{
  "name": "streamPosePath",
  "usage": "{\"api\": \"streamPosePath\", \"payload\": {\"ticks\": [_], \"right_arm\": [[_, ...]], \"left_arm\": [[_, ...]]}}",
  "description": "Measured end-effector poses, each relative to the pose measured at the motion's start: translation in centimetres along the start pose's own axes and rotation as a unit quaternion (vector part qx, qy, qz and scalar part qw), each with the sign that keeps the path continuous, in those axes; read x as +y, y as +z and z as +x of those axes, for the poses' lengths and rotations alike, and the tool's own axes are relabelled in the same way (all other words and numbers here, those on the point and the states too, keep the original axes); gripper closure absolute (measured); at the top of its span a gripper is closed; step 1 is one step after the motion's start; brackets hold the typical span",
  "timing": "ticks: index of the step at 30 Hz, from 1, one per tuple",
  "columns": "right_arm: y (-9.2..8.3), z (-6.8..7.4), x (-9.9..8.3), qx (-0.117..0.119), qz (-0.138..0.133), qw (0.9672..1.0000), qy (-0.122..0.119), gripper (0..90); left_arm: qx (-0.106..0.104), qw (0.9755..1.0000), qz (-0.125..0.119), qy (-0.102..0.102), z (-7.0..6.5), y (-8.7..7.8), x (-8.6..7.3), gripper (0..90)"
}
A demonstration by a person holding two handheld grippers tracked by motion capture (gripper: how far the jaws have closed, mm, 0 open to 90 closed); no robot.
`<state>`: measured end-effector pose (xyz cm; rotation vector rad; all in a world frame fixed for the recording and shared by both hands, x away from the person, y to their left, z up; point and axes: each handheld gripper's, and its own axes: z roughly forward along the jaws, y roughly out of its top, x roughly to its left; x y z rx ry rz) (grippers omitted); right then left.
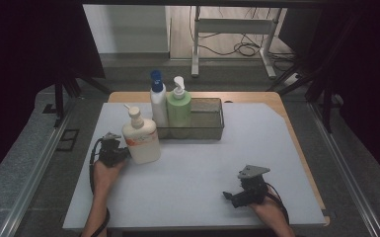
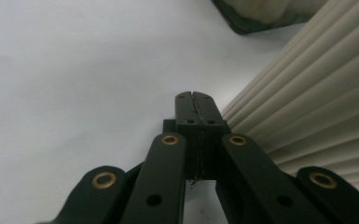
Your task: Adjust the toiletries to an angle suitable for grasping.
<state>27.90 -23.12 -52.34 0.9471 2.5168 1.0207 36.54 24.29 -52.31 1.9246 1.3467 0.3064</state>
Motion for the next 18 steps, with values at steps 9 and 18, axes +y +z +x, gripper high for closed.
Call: {"api": "streamPosePath", "payload": {"ticks": [9,18], "right_arm": [[0.0,0.0,0.0,0.000,0.000,1.0000,0.000,0.3],[0.0,0.0,0.0,0.000,0.000,1.0000,0.000,0.3]], "left_arm": [[-0.011,0.9997,0.006,0.019,-1.4,-0.1,-0.4,89.3],[-0.024,0.9992,0.004,0.033,-3.2,-0.1,-1.0,89.2]]}}
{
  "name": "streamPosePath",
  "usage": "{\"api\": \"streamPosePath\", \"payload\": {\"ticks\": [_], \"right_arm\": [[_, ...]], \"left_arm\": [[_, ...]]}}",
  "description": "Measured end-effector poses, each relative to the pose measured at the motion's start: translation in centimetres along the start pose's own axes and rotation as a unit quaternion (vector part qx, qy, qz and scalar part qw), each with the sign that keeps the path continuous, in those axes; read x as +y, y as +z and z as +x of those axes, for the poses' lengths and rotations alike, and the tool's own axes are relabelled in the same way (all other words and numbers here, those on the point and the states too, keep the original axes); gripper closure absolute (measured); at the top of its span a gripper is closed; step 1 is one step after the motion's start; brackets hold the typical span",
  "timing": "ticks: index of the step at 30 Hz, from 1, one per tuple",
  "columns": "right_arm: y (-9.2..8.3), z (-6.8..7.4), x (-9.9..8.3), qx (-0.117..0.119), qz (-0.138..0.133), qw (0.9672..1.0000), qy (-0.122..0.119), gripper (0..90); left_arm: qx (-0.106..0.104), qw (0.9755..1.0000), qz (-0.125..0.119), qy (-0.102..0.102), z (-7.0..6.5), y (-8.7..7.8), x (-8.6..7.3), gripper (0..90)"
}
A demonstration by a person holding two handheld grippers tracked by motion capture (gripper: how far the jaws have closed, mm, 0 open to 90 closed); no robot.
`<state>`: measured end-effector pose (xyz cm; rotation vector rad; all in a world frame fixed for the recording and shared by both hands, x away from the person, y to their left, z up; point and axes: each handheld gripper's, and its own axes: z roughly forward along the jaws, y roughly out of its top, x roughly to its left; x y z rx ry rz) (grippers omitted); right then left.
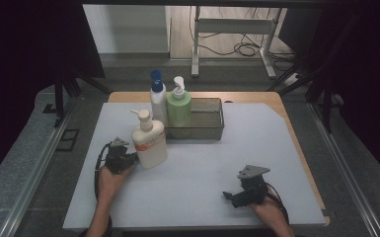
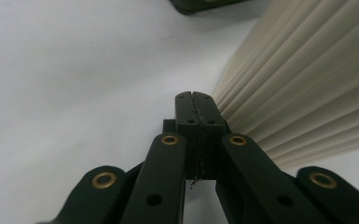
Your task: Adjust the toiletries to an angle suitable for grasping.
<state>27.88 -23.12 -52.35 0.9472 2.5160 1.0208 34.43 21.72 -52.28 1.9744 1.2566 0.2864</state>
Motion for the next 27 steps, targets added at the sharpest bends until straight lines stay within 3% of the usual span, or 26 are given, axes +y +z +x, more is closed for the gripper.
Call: {"api": "streamPosePath", "payload": {"ticks": [27], "right_arm": [[0.0,0.0,0.0,0.000,0.000,1.0000,-0.001,0.3]], "left_arm": [[-0.019,0.9982,0.014,0.054,-4.7,-0.3,-1.2,89.2]]}}
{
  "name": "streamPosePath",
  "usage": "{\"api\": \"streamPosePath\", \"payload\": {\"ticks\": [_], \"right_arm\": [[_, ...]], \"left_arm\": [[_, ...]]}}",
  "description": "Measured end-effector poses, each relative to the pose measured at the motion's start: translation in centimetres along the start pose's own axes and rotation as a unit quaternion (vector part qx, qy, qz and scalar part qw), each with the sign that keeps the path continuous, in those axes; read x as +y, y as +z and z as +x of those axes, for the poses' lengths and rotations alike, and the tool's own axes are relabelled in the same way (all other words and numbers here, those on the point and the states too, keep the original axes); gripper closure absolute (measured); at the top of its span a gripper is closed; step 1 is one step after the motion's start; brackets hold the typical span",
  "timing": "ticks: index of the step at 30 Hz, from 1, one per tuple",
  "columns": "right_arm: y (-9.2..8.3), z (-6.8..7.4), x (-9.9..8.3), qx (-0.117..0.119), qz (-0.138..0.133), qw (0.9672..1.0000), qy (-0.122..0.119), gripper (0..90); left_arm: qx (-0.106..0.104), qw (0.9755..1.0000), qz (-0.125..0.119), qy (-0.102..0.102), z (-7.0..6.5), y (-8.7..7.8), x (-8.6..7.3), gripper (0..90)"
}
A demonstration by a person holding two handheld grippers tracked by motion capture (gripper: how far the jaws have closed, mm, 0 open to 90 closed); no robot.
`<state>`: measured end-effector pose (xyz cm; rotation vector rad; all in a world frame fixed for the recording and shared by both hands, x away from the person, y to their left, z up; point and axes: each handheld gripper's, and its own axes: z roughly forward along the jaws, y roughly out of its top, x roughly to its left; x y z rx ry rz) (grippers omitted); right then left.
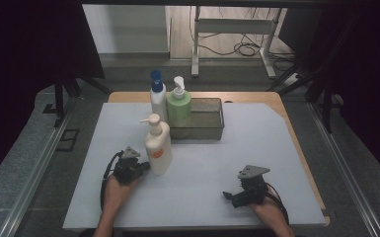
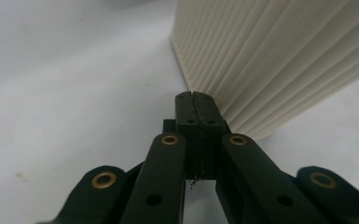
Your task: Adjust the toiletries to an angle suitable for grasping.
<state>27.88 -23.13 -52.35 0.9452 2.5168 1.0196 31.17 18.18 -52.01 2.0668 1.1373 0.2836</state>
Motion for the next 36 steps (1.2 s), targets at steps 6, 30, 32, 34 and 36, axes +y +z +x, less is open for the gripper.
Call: {"api": "streamPosePath", "payload": {"ticks": [6,30,32,34,36], "right_arm": [[0.0,0.0,0.0,0.000,0.000,1.0000,0.000,0.3],[0.0,0.0,0.0,0.000,0.000,1.0000,-0.001,0.3],[0.0,0.0,0.0,0.000,0.000,1.0000,-0.001,0.3],[0.0,0.0,0.0,0.000,0.000,1.0000,-0.001,0.3],[0.0,0.0,0.0,0.000,0.000,1.0000,-0.001,0.3]], "left_arm": [[-0.008,0.9999,0.006,0.011,-1.0,0.1,0.0,89.2],[-0.030,0.9981,0.009,0.054,-4.1,0.9,0.9,89.2],[-0.031,0.9979,0.008,0.056,-4.3,1.1,1.1,89.2],[-0.032,0.9978,0.006,0.058,-4.5,1.2,1.2,89.2],[-0.033,0.9976,0.006,0.061,-4.7,1.4,1.3,89.2]]}}
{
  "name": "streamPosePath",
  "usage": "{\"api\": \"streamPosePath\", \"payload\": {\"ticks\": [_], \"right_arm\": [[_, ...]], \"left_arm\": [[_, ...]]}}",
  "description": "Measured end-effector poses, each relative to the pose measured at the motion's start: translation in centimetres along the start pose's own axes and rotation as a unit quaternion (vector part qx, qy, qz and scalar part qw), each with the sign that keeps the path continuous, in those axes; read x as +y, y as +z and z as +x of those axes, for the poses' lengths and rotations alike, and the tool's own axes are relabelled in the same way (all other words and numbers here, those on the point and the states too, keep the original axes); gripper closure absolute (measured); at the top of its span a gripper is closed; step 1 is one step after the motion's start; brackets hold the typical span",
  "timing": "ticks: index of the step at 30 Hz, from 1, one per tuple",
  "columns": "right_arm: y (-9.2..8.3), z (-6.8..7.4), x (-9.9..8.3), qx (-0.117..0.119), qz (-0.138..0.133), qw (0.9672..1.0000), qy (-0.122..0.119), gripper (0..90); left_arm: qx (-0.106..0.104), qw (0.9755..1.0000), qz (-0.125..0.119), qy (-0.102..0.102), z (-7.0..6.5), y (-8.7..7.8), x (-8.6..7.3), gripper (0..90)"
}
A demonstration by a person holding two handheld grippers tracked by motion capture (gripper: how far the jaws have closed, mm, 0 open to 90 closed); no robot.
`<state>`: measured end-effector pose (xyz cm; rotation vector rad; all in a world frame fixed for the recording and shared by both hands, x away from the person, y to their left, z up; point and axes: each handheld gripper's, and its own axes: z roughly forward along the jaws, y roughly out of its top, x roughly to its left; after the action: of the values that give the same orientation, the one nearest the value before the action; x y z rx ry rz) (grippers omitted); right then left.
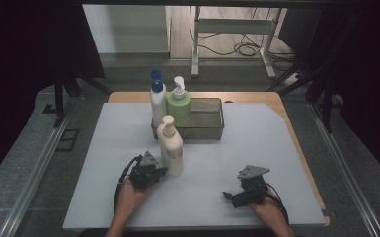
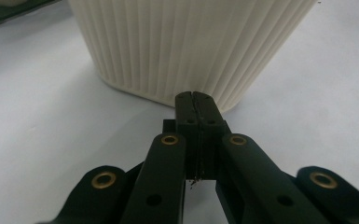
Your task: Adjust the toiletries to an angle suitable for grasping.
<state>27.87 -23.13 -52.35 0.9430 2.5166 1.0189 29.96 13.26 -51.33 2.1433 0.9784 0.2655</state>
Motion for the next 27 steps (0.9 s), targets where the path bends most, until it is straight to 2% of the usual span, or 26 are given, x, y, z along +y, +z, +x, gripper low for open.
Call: {"api": "streamPosePath", "payload": {"ticks": [14,18,24,27], "right_arm": [[0.0,0.0,0.0,0.000,0.000,1.0000,0.000,0.3],[0.0,0.0,0.0,0.000,0.000,1.0000,0.000,0.3],[0.0,0.0,0.0,0.000,0.001,1.0000,0.001,0.4],[0.0,0.0,0.1,0.000,0.001,1.0000,0.001,0.5]], "left_arm": [[-0.012,0.9998,-0.001,0.013,-0.9,1.5,1.0,89.2],[-0.015,0.9998,-0.004,0.015,-1.1,1.2,0.9,89.2],[-0.015,0.9997,-0.016,0.011,-1.3,-0.2,0.6,89.0],[-0.014,0.9996,-0.022,0.008,-1.3,-1.0,0.2,85.8]]}}
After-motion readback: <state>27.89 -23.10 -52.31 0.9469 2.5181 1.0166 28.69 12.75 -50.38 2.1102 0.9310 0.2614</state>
